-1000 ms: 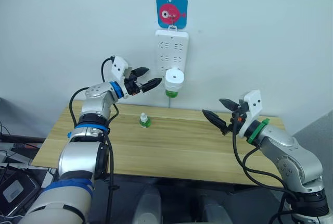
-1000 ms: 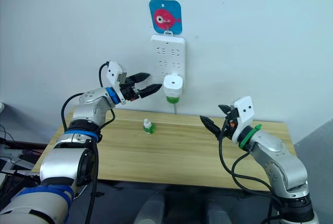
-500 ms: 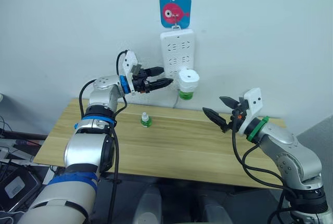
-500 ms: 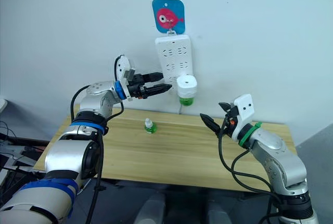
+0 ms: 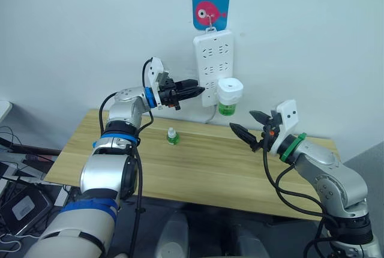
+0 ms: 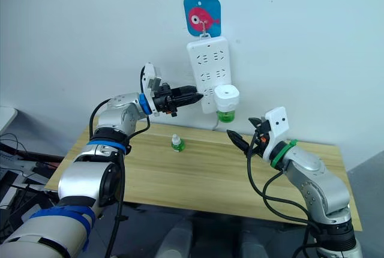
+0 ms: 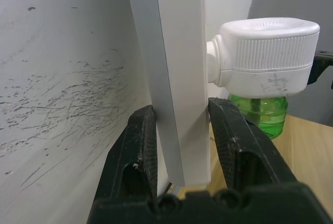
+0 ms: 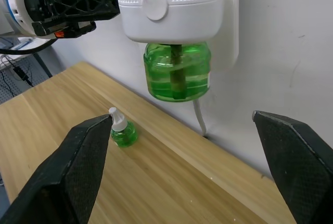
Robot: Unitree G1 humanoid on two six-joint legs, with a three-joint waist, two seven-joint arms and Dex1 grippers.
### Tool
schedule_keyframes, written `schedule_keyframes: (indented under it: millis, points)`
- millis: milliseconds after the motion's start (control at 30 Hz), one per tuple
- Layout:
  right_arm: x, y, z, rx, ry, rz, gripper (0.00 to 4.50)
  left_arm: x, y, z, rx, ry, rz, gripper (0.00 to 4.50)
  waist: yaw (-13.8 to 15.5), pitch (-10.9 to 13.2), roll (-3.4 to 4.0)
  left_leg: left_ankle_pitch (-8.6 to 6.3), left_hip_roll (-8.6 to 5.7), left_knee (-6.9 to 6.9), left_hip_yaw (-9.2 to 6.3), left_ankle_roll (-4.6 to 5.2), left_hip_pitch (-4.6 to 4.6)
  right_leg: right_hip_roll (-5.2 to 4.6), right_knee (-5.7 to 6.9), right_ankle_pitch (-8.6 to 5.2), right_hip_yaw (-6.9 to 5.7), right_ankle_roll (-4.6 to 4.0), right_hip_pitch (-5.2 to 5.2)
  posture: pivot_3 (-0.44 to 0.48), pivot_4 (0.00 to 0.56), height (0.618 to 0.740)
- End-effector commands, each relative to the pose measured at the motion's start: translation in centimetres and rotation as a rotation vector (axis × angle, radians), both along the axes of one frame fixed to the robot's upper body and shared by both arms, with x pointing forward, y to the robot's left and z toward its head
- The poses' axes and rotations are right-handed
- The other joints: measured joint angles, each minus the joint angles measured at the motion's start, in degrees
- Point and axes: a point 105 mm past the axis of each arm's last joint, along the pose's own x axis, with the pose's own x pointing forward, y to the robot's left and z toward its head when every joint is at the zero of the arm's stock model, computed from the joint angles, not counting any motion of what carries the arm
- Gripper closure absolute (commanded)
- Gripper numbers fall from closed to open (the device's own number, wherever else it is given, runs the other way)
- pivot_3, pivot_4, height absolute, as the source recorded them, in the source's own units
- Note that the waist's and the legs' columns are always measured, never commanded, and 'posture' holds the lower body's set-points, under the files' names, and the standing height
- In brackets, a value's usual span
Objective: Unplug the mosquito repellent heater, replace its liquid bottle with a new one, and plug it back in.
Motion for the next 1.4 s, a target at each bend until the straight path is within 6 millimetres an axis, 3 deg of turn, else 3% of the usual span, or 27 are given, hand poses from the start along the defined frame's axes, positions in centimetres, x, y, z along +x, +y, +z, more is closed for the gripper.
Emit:
schedule_keyframes:
  millis: [33, 167, 567, 967, 1400]
  points:
    - [-0.6, 0.5, 2.2, 0.011, -0.067, 0.001, 0.00, -0.2, -0.9, 2.5, -0.043, -0.071, -0.030, 3.23, 0.0, 0.7, 0.17, 0.00, 0.00, 0.04, -0.03, 0.00, -0.01, 0.00, 0.01, 0.00, -0.01, 0.00, 0.00, 0.351, 0.248, 0.740]
    - [-0.6, 0.6, 3.1, 0.007, -0.069, -0.049, 0.00, -0.5, -1.6, 3.1, -0.063, -0.074, -0.047, 3.23, -0.1, 2.3, 0.59, 0.00, 0.02, 0.41, -0.18, 0.00, -0.15, 0.01, 0.12, -0.18, -0.12, 0.17, 0.01, 0.341, 0.276, 0.740]
    - [-0.4, 0.8, 6.5, -0.050, -0.179, -0.184, 0.00, -0.9, -2.9, 3.9, -0.082, -0.079, -0.077, 3.23, -0.2, 5.9, 0.89, 0.00, -0.01, 0.47, -0.41, 0.00, -0.30, -0.02, 0.08, -0.21, -0.34, 0.22, 0.00, 0.305, 0.351, 0.740]
    - [-0.4, 3.2, 9.0, -0.152, -0.328, -0.193, 0.00, -1.1, -3.8, 4.1, -0.095, -0.091, -0.086, 3.23, -0.5, 6.9, 0.99, 0.02, -0.01, 0.47, -0.46, -0.02, -0.35, -0.04, 0.05, -0.22, -0.39, 0.24, -0.04, 0.307, 0.349, 0.740]
    - [0.7, 3.2, 11.8, -0.134, -0.422, -0.272, 0.00, -1.4, -3.7, 4.0, -0.089, -0.093, -0.079, 3.23, -0.4, 7.3, 0.97, 0.02, -0.01, 0.39, -0.49, -0.03, -0.50, -0.06, -0.02, -0.23, -0.45, 0.26, -0.16, 0.319, 0.330, 0.740]
